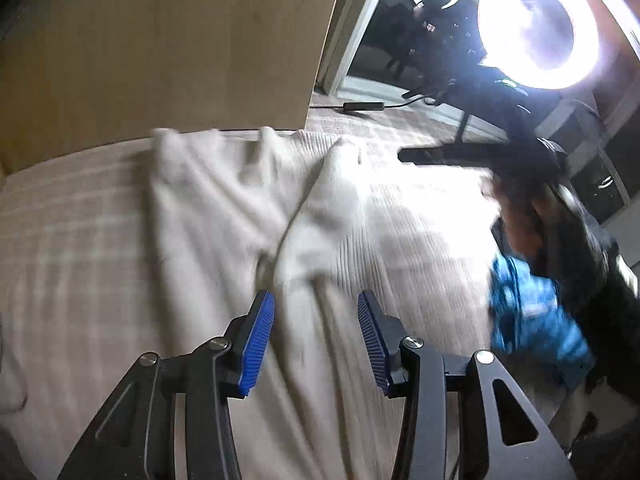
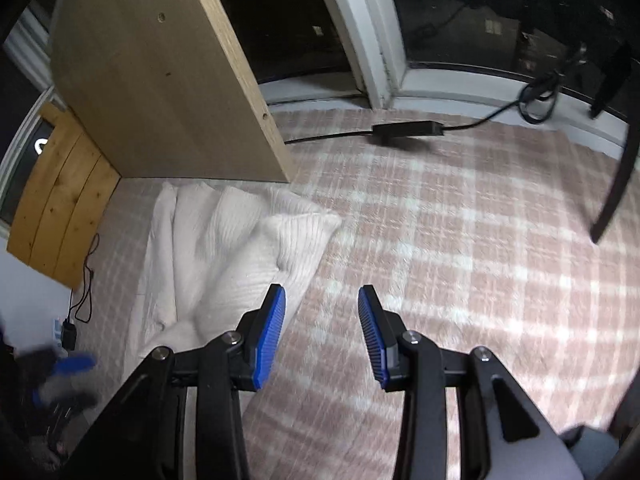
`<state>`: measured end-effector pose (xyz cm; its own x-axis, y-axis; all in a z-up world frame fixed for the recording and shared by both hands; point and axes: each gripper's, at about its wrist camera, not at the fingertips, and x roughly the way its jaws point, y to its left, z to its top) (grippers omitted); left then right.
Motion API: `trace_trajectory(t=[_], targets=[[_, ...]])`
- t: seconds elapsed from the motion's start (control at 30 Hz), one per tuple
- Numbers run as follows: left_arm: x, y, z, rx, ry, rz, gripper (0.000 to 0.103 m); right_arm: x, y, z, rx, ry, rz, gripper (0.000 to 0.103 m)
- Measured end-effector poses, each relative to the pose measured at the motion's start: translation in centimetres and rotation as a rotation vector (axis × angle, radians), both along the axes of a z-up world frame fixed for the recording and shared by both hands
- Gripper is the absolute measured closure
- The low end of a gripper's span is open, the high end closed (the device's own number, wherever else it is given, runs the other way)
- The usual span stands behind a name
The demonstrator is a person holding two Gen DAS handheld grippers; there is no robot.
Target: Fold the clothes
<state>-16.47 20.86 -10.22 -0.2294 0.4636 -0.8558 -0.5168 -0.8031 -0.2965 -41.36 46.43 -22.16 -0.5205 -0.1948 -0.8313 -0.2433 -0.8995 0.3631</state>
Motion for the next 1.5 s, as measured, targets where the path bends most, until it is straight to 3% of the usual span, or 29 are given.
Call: trace_trajectory(t=[0.07, 0.23, 0.4, 0.47, 0.57, 0.6, 0.7, 0.8, 1.0, 1.07, 1.13, 1.17, 1.2, 1.27, 1.33, 1.5], targets=[[-3.0, 1.9, -2.2, 0.004, -0.053, 0.008, 0.061, -0.9, 0.3, -1.3, -0.024, 0.008, 0.012, 0.065], [-6.6, 3.7, -4.1, 0.033, -0.082, -0.001, 0.062, -2.6, 2.0, -4.0, -0.132, 0.005, 0.018, 0.065], [-8.5, 6.3, -5.0, 0.085, -0.136, -0.08, 0.061, -3.3, 2.7, -4.6, -0.184, 0.03, 0.056, 0.065], [-8.8, 7.7, -5.5, 0.071, -0.152, -0.117, 0.061, -3.3, 2.7, -4.8, -0.203, 0.033, 0.065, 0.065], [-8.4, 8.8, -5.8, 0.057, -0.151, -0.168, 0.073, -3.4, 2.8, -5.0, -0.215, 0.042, 0.066, 0.065], [-8.1, 9.0, -5.7, 0.048, -0.138, -0.179, 0.097, -3.4, 2.8, -5.0, -0.221, 0.045, 0.063, 0.065], [-7.4, 8.7, -5.1, 0.039, -0.094, -0.17, 0.096, -3.2, 3.1, -5.0, -0.254, 0.058, 0.061, 0.065], [-6.9, 6.5, -4.1, 0.071, -0.043, -0.092, 0.096, -3.0, 3.2, -4.7, -0.281, 0.098, 0.07, 0.065], [-8.5, 4.6, -6.7, 0.081, -0.112, 0.005, 0.095, -5.7, 1.4, -5.6, -0.335, 0.102, 0.148, 0.063], [-8.8, 4.5, -6.7, 0.094, -0.126, 0.025, 0.09, -6.5, 0.4, -6.0, -0.363, 0.103, 0.166, 0.063], [-8.8, 4.3, -6.0, 0.074, -0.135, 0.039, 0.085, -6.9, -0.6, -5.9, -0.326, 0.109, 0.172, 0.066], [-8.7, 3.9, -5.2, 0.08, -0.129, 0.045, 0.083, -7.0, -1.1, -5.7, -0.261, 0.094, 0.172, 0.092], [-8.4, 3.4, -4.3, 0.084, -0.116, 0.048, 0.082, -7.1, -1.6, -5.5, -0.195, 0.079, 0.172, 0.095], [-6.9, 1.8, -2.2, 0.079, -0.059, 0.041, 0.076, -7.1, -1.6, -4.9, -0.145, 0.074, 0.171, 0.095], [-5.7, 0.7, -1.5, 0.068, -0.04, 0.03, 0.06, -7.0, -1.2, -4.5, -0.139, 0.075, 0.171, 0.095], [-3.9, 1.4, -3.2, -0.008, -0.054, -0.023, 0.062, -7.4, -1.8, -4.9, -0.114, 0.049, 0.164, 0.095]])
